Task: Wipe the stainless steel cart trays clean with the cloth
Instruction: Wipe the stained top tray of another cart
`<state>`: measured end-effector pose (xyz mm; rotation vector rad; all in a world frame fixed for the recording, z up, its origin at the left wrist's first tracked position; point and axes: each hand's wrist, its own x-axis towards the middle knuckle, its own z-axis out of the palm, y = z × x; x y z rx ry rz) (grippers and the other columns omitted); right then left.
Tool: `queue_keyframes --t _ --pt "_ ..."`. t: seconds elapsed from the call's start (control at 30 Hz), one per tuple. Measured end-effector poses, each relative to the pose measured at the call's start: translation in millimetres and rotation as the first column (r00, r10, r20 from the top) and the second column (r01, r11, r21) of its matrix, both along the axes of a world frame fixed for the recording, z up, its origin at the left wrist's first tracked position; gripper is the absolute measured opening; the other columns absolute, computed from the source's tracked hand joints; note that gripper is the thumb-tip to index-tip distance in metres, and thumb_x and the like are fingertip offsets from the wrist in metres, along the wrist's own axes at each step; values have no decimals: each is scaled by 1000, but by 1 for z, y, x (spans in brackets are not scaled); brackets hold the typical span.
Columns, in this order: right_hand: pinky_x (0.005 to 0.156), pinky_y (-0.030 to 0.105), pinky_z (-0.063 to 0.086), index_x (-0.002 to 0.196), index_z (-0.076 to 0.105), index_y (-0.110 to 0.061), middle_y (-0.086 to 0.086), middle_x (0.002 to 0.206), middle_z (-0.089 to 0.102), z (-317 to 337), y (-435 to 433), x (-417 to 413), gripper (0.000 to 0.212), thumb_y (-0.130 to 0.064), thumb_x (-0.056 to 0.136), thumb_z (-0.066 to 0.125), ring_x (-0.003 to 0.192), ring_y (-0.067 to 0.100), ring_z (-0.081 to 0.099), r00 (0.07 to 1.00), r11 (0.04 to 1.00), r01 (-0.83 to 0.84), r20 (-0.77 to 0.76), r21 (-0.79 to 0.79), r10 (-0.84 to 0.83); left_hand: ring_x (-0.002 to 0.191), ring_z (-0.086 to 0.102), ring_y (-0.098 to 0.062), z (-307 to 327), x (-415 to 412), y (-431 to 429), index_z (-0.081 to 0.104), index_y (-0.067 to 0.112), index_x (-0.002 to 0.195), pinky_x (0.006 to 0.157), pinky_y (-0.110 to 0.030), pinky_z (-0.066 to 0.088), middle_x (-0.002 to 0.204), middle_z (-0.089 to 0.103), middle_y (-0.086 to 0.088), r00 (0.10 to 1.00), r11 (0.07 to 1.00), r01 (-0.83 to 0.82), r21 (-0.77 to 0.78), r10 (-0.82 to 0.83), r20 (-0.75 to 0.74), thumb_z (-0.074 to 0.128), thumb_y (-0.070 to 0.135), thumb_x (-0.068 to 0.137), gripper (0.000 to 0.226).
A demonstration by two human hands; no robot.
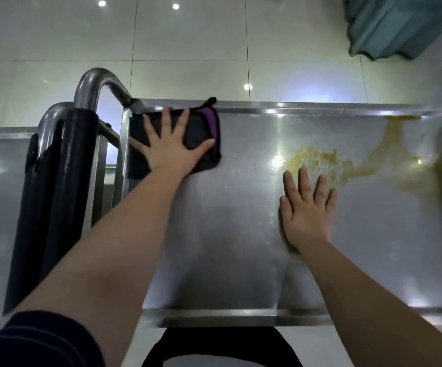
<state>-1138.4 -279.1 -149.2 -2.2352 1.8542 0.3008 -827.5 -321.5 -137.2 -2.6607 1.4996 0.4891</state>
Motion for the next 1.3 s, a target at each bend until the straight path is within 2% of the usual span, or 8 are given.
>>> queue_keyframes --t 0.2,0.43,0.53,0.63,0.7,0.87,1.03,1.3 --pt "116 54 -15 147 -25 -44 -8 158 -26 0 0 2 56 -53 95 -5 146 34 -25 1000 1000 15 -16 15 -15 145 -19 -45 2 -41 -27 -11 50 150 97 -81 -11 164 -16 3 994 994 -111 -6 111 -13 3 103 57 108" --pt "117 53 -15 145 -23 -45 -9 157 -24 1 -1 0 54 -54 97 -1 147 32 -21 1000 1000 15 -16 25 -15 138 -32 -50 16 -165 -62 -15 48 150 92 -82 -18 161 -27 0 961 967 249 58 -239 -139 17 95 71 98" --pt "118 50 -12 153 0 -42 -9 163 -7 11 -5 -1 56 -52 101 19 149 28 -15 993 998 33 114 47 -38 140 -33 -41 23 -137 -59 -10 51 150 97 -76 -24 160 -27 7 941 962 268 -43 -271 -205 13 89 78 84" --pt "118 57 4 147 42 -29 1 160 26 33 -13 11 52 -44 96 43 150 30 8 881 974 225 424 16 -210 145 -26 -36 24 -70 -36 -3 48 152 104 -63 -24 163 -17 7 974 965 191 -182 -209 -87 5 76 88 70" --pt "116 63 6 142 49 -24 7 157 31 43 -33 43 50 -37 94 51 148 34 13 853 961 265 483 -77 -196 147 -22 -35 19 -30 -21 1 43 154 110 -61 -20 164 -13 4 985 969 153 -193 -165 -47 12 65 95 64" --pt "112 62 -17 154 11 -43 -5 165 -5 35 -103 146 62 -58 97 29 148 36 -17 980 1000 11 199 1 -11 150 -15 -29 -2 -21 -18 4 38 156 116 -57 -13 165 -7 2 965 948 258 -186 -262 6 16 49 102 56" --pt "106 70 -18 146 -14 -56 -18 161 -16 11 -110 117 65 -77 87 4 147 32 -21 993 993 -110 48 29 109 149 -17 -26 -19 -13 -13 -7 47 152 106 -58 -24 165 -6 5 975 963 221 -155 -222 13 10 53 100 55" --pt "111 69 -7 146 -15 -56 -17 161 -16 12 -155 -24 77 -84 74 -12 146 41 -17 960 959 277 -62 53 -273 150 -10 -31 -26 -14 -14 1 48 153 110 -61 -20 165 -5 4 974 959 226 -170 -224 29 11 54 100 54"
